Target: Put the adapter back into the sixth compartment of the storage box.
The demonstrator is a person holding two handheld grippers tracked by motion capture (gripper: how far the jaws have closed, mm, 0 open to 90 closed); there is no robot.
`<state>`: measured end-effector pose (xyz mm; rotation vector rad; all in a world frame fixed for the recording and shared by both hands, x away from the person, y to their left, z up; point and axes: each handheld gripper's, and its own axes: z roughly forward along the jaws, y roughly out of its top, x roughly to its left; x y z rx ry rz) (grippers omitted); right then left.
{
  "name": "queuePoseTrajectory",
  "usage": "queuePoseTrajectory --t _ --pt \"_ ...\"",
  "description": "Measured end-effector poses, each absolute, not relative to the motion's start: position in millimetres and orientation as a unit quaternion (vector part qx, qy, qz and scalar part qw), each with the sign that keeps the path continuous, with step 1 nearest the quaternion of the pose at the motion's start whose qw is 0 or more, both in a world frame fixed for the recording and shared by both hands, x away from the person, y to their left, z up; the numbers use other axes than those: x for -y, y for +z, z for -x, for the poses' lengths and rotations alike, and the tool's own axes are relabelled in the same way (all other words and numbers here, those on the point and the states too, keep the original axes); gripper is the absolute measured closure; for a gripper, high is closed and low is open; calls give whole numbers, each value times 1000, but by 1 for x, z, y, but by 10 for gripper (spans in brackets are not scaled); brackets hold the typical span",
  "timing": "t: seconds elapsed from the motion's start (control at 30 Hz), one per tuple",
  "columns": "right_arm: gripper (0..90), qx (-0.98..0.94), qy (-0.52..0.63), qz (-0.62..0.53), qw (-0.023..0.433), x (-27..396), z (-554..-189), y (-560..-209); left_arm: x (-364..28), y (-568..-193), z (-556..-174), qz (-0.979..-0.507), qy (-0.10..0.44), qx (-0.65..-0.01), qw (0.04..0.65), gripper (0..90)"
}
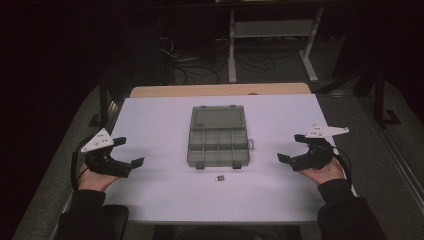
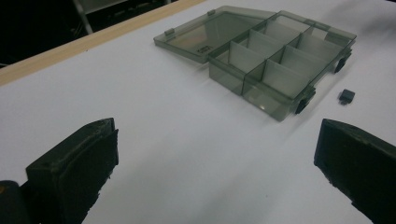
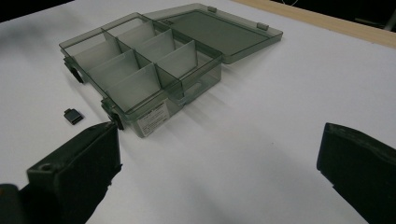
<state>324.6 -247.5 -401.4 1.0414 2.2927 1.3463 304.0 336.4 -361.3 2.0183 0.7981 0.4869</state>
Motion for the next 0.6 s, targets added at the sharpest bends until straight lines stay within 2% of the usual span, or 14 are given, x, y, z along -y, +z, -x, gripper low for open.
queuePoseTrajectory --t 0.6 --pt "0 -794 470 -359 141 248 -324 -400 -298 -326 -317 -840 190 -269 431 0"
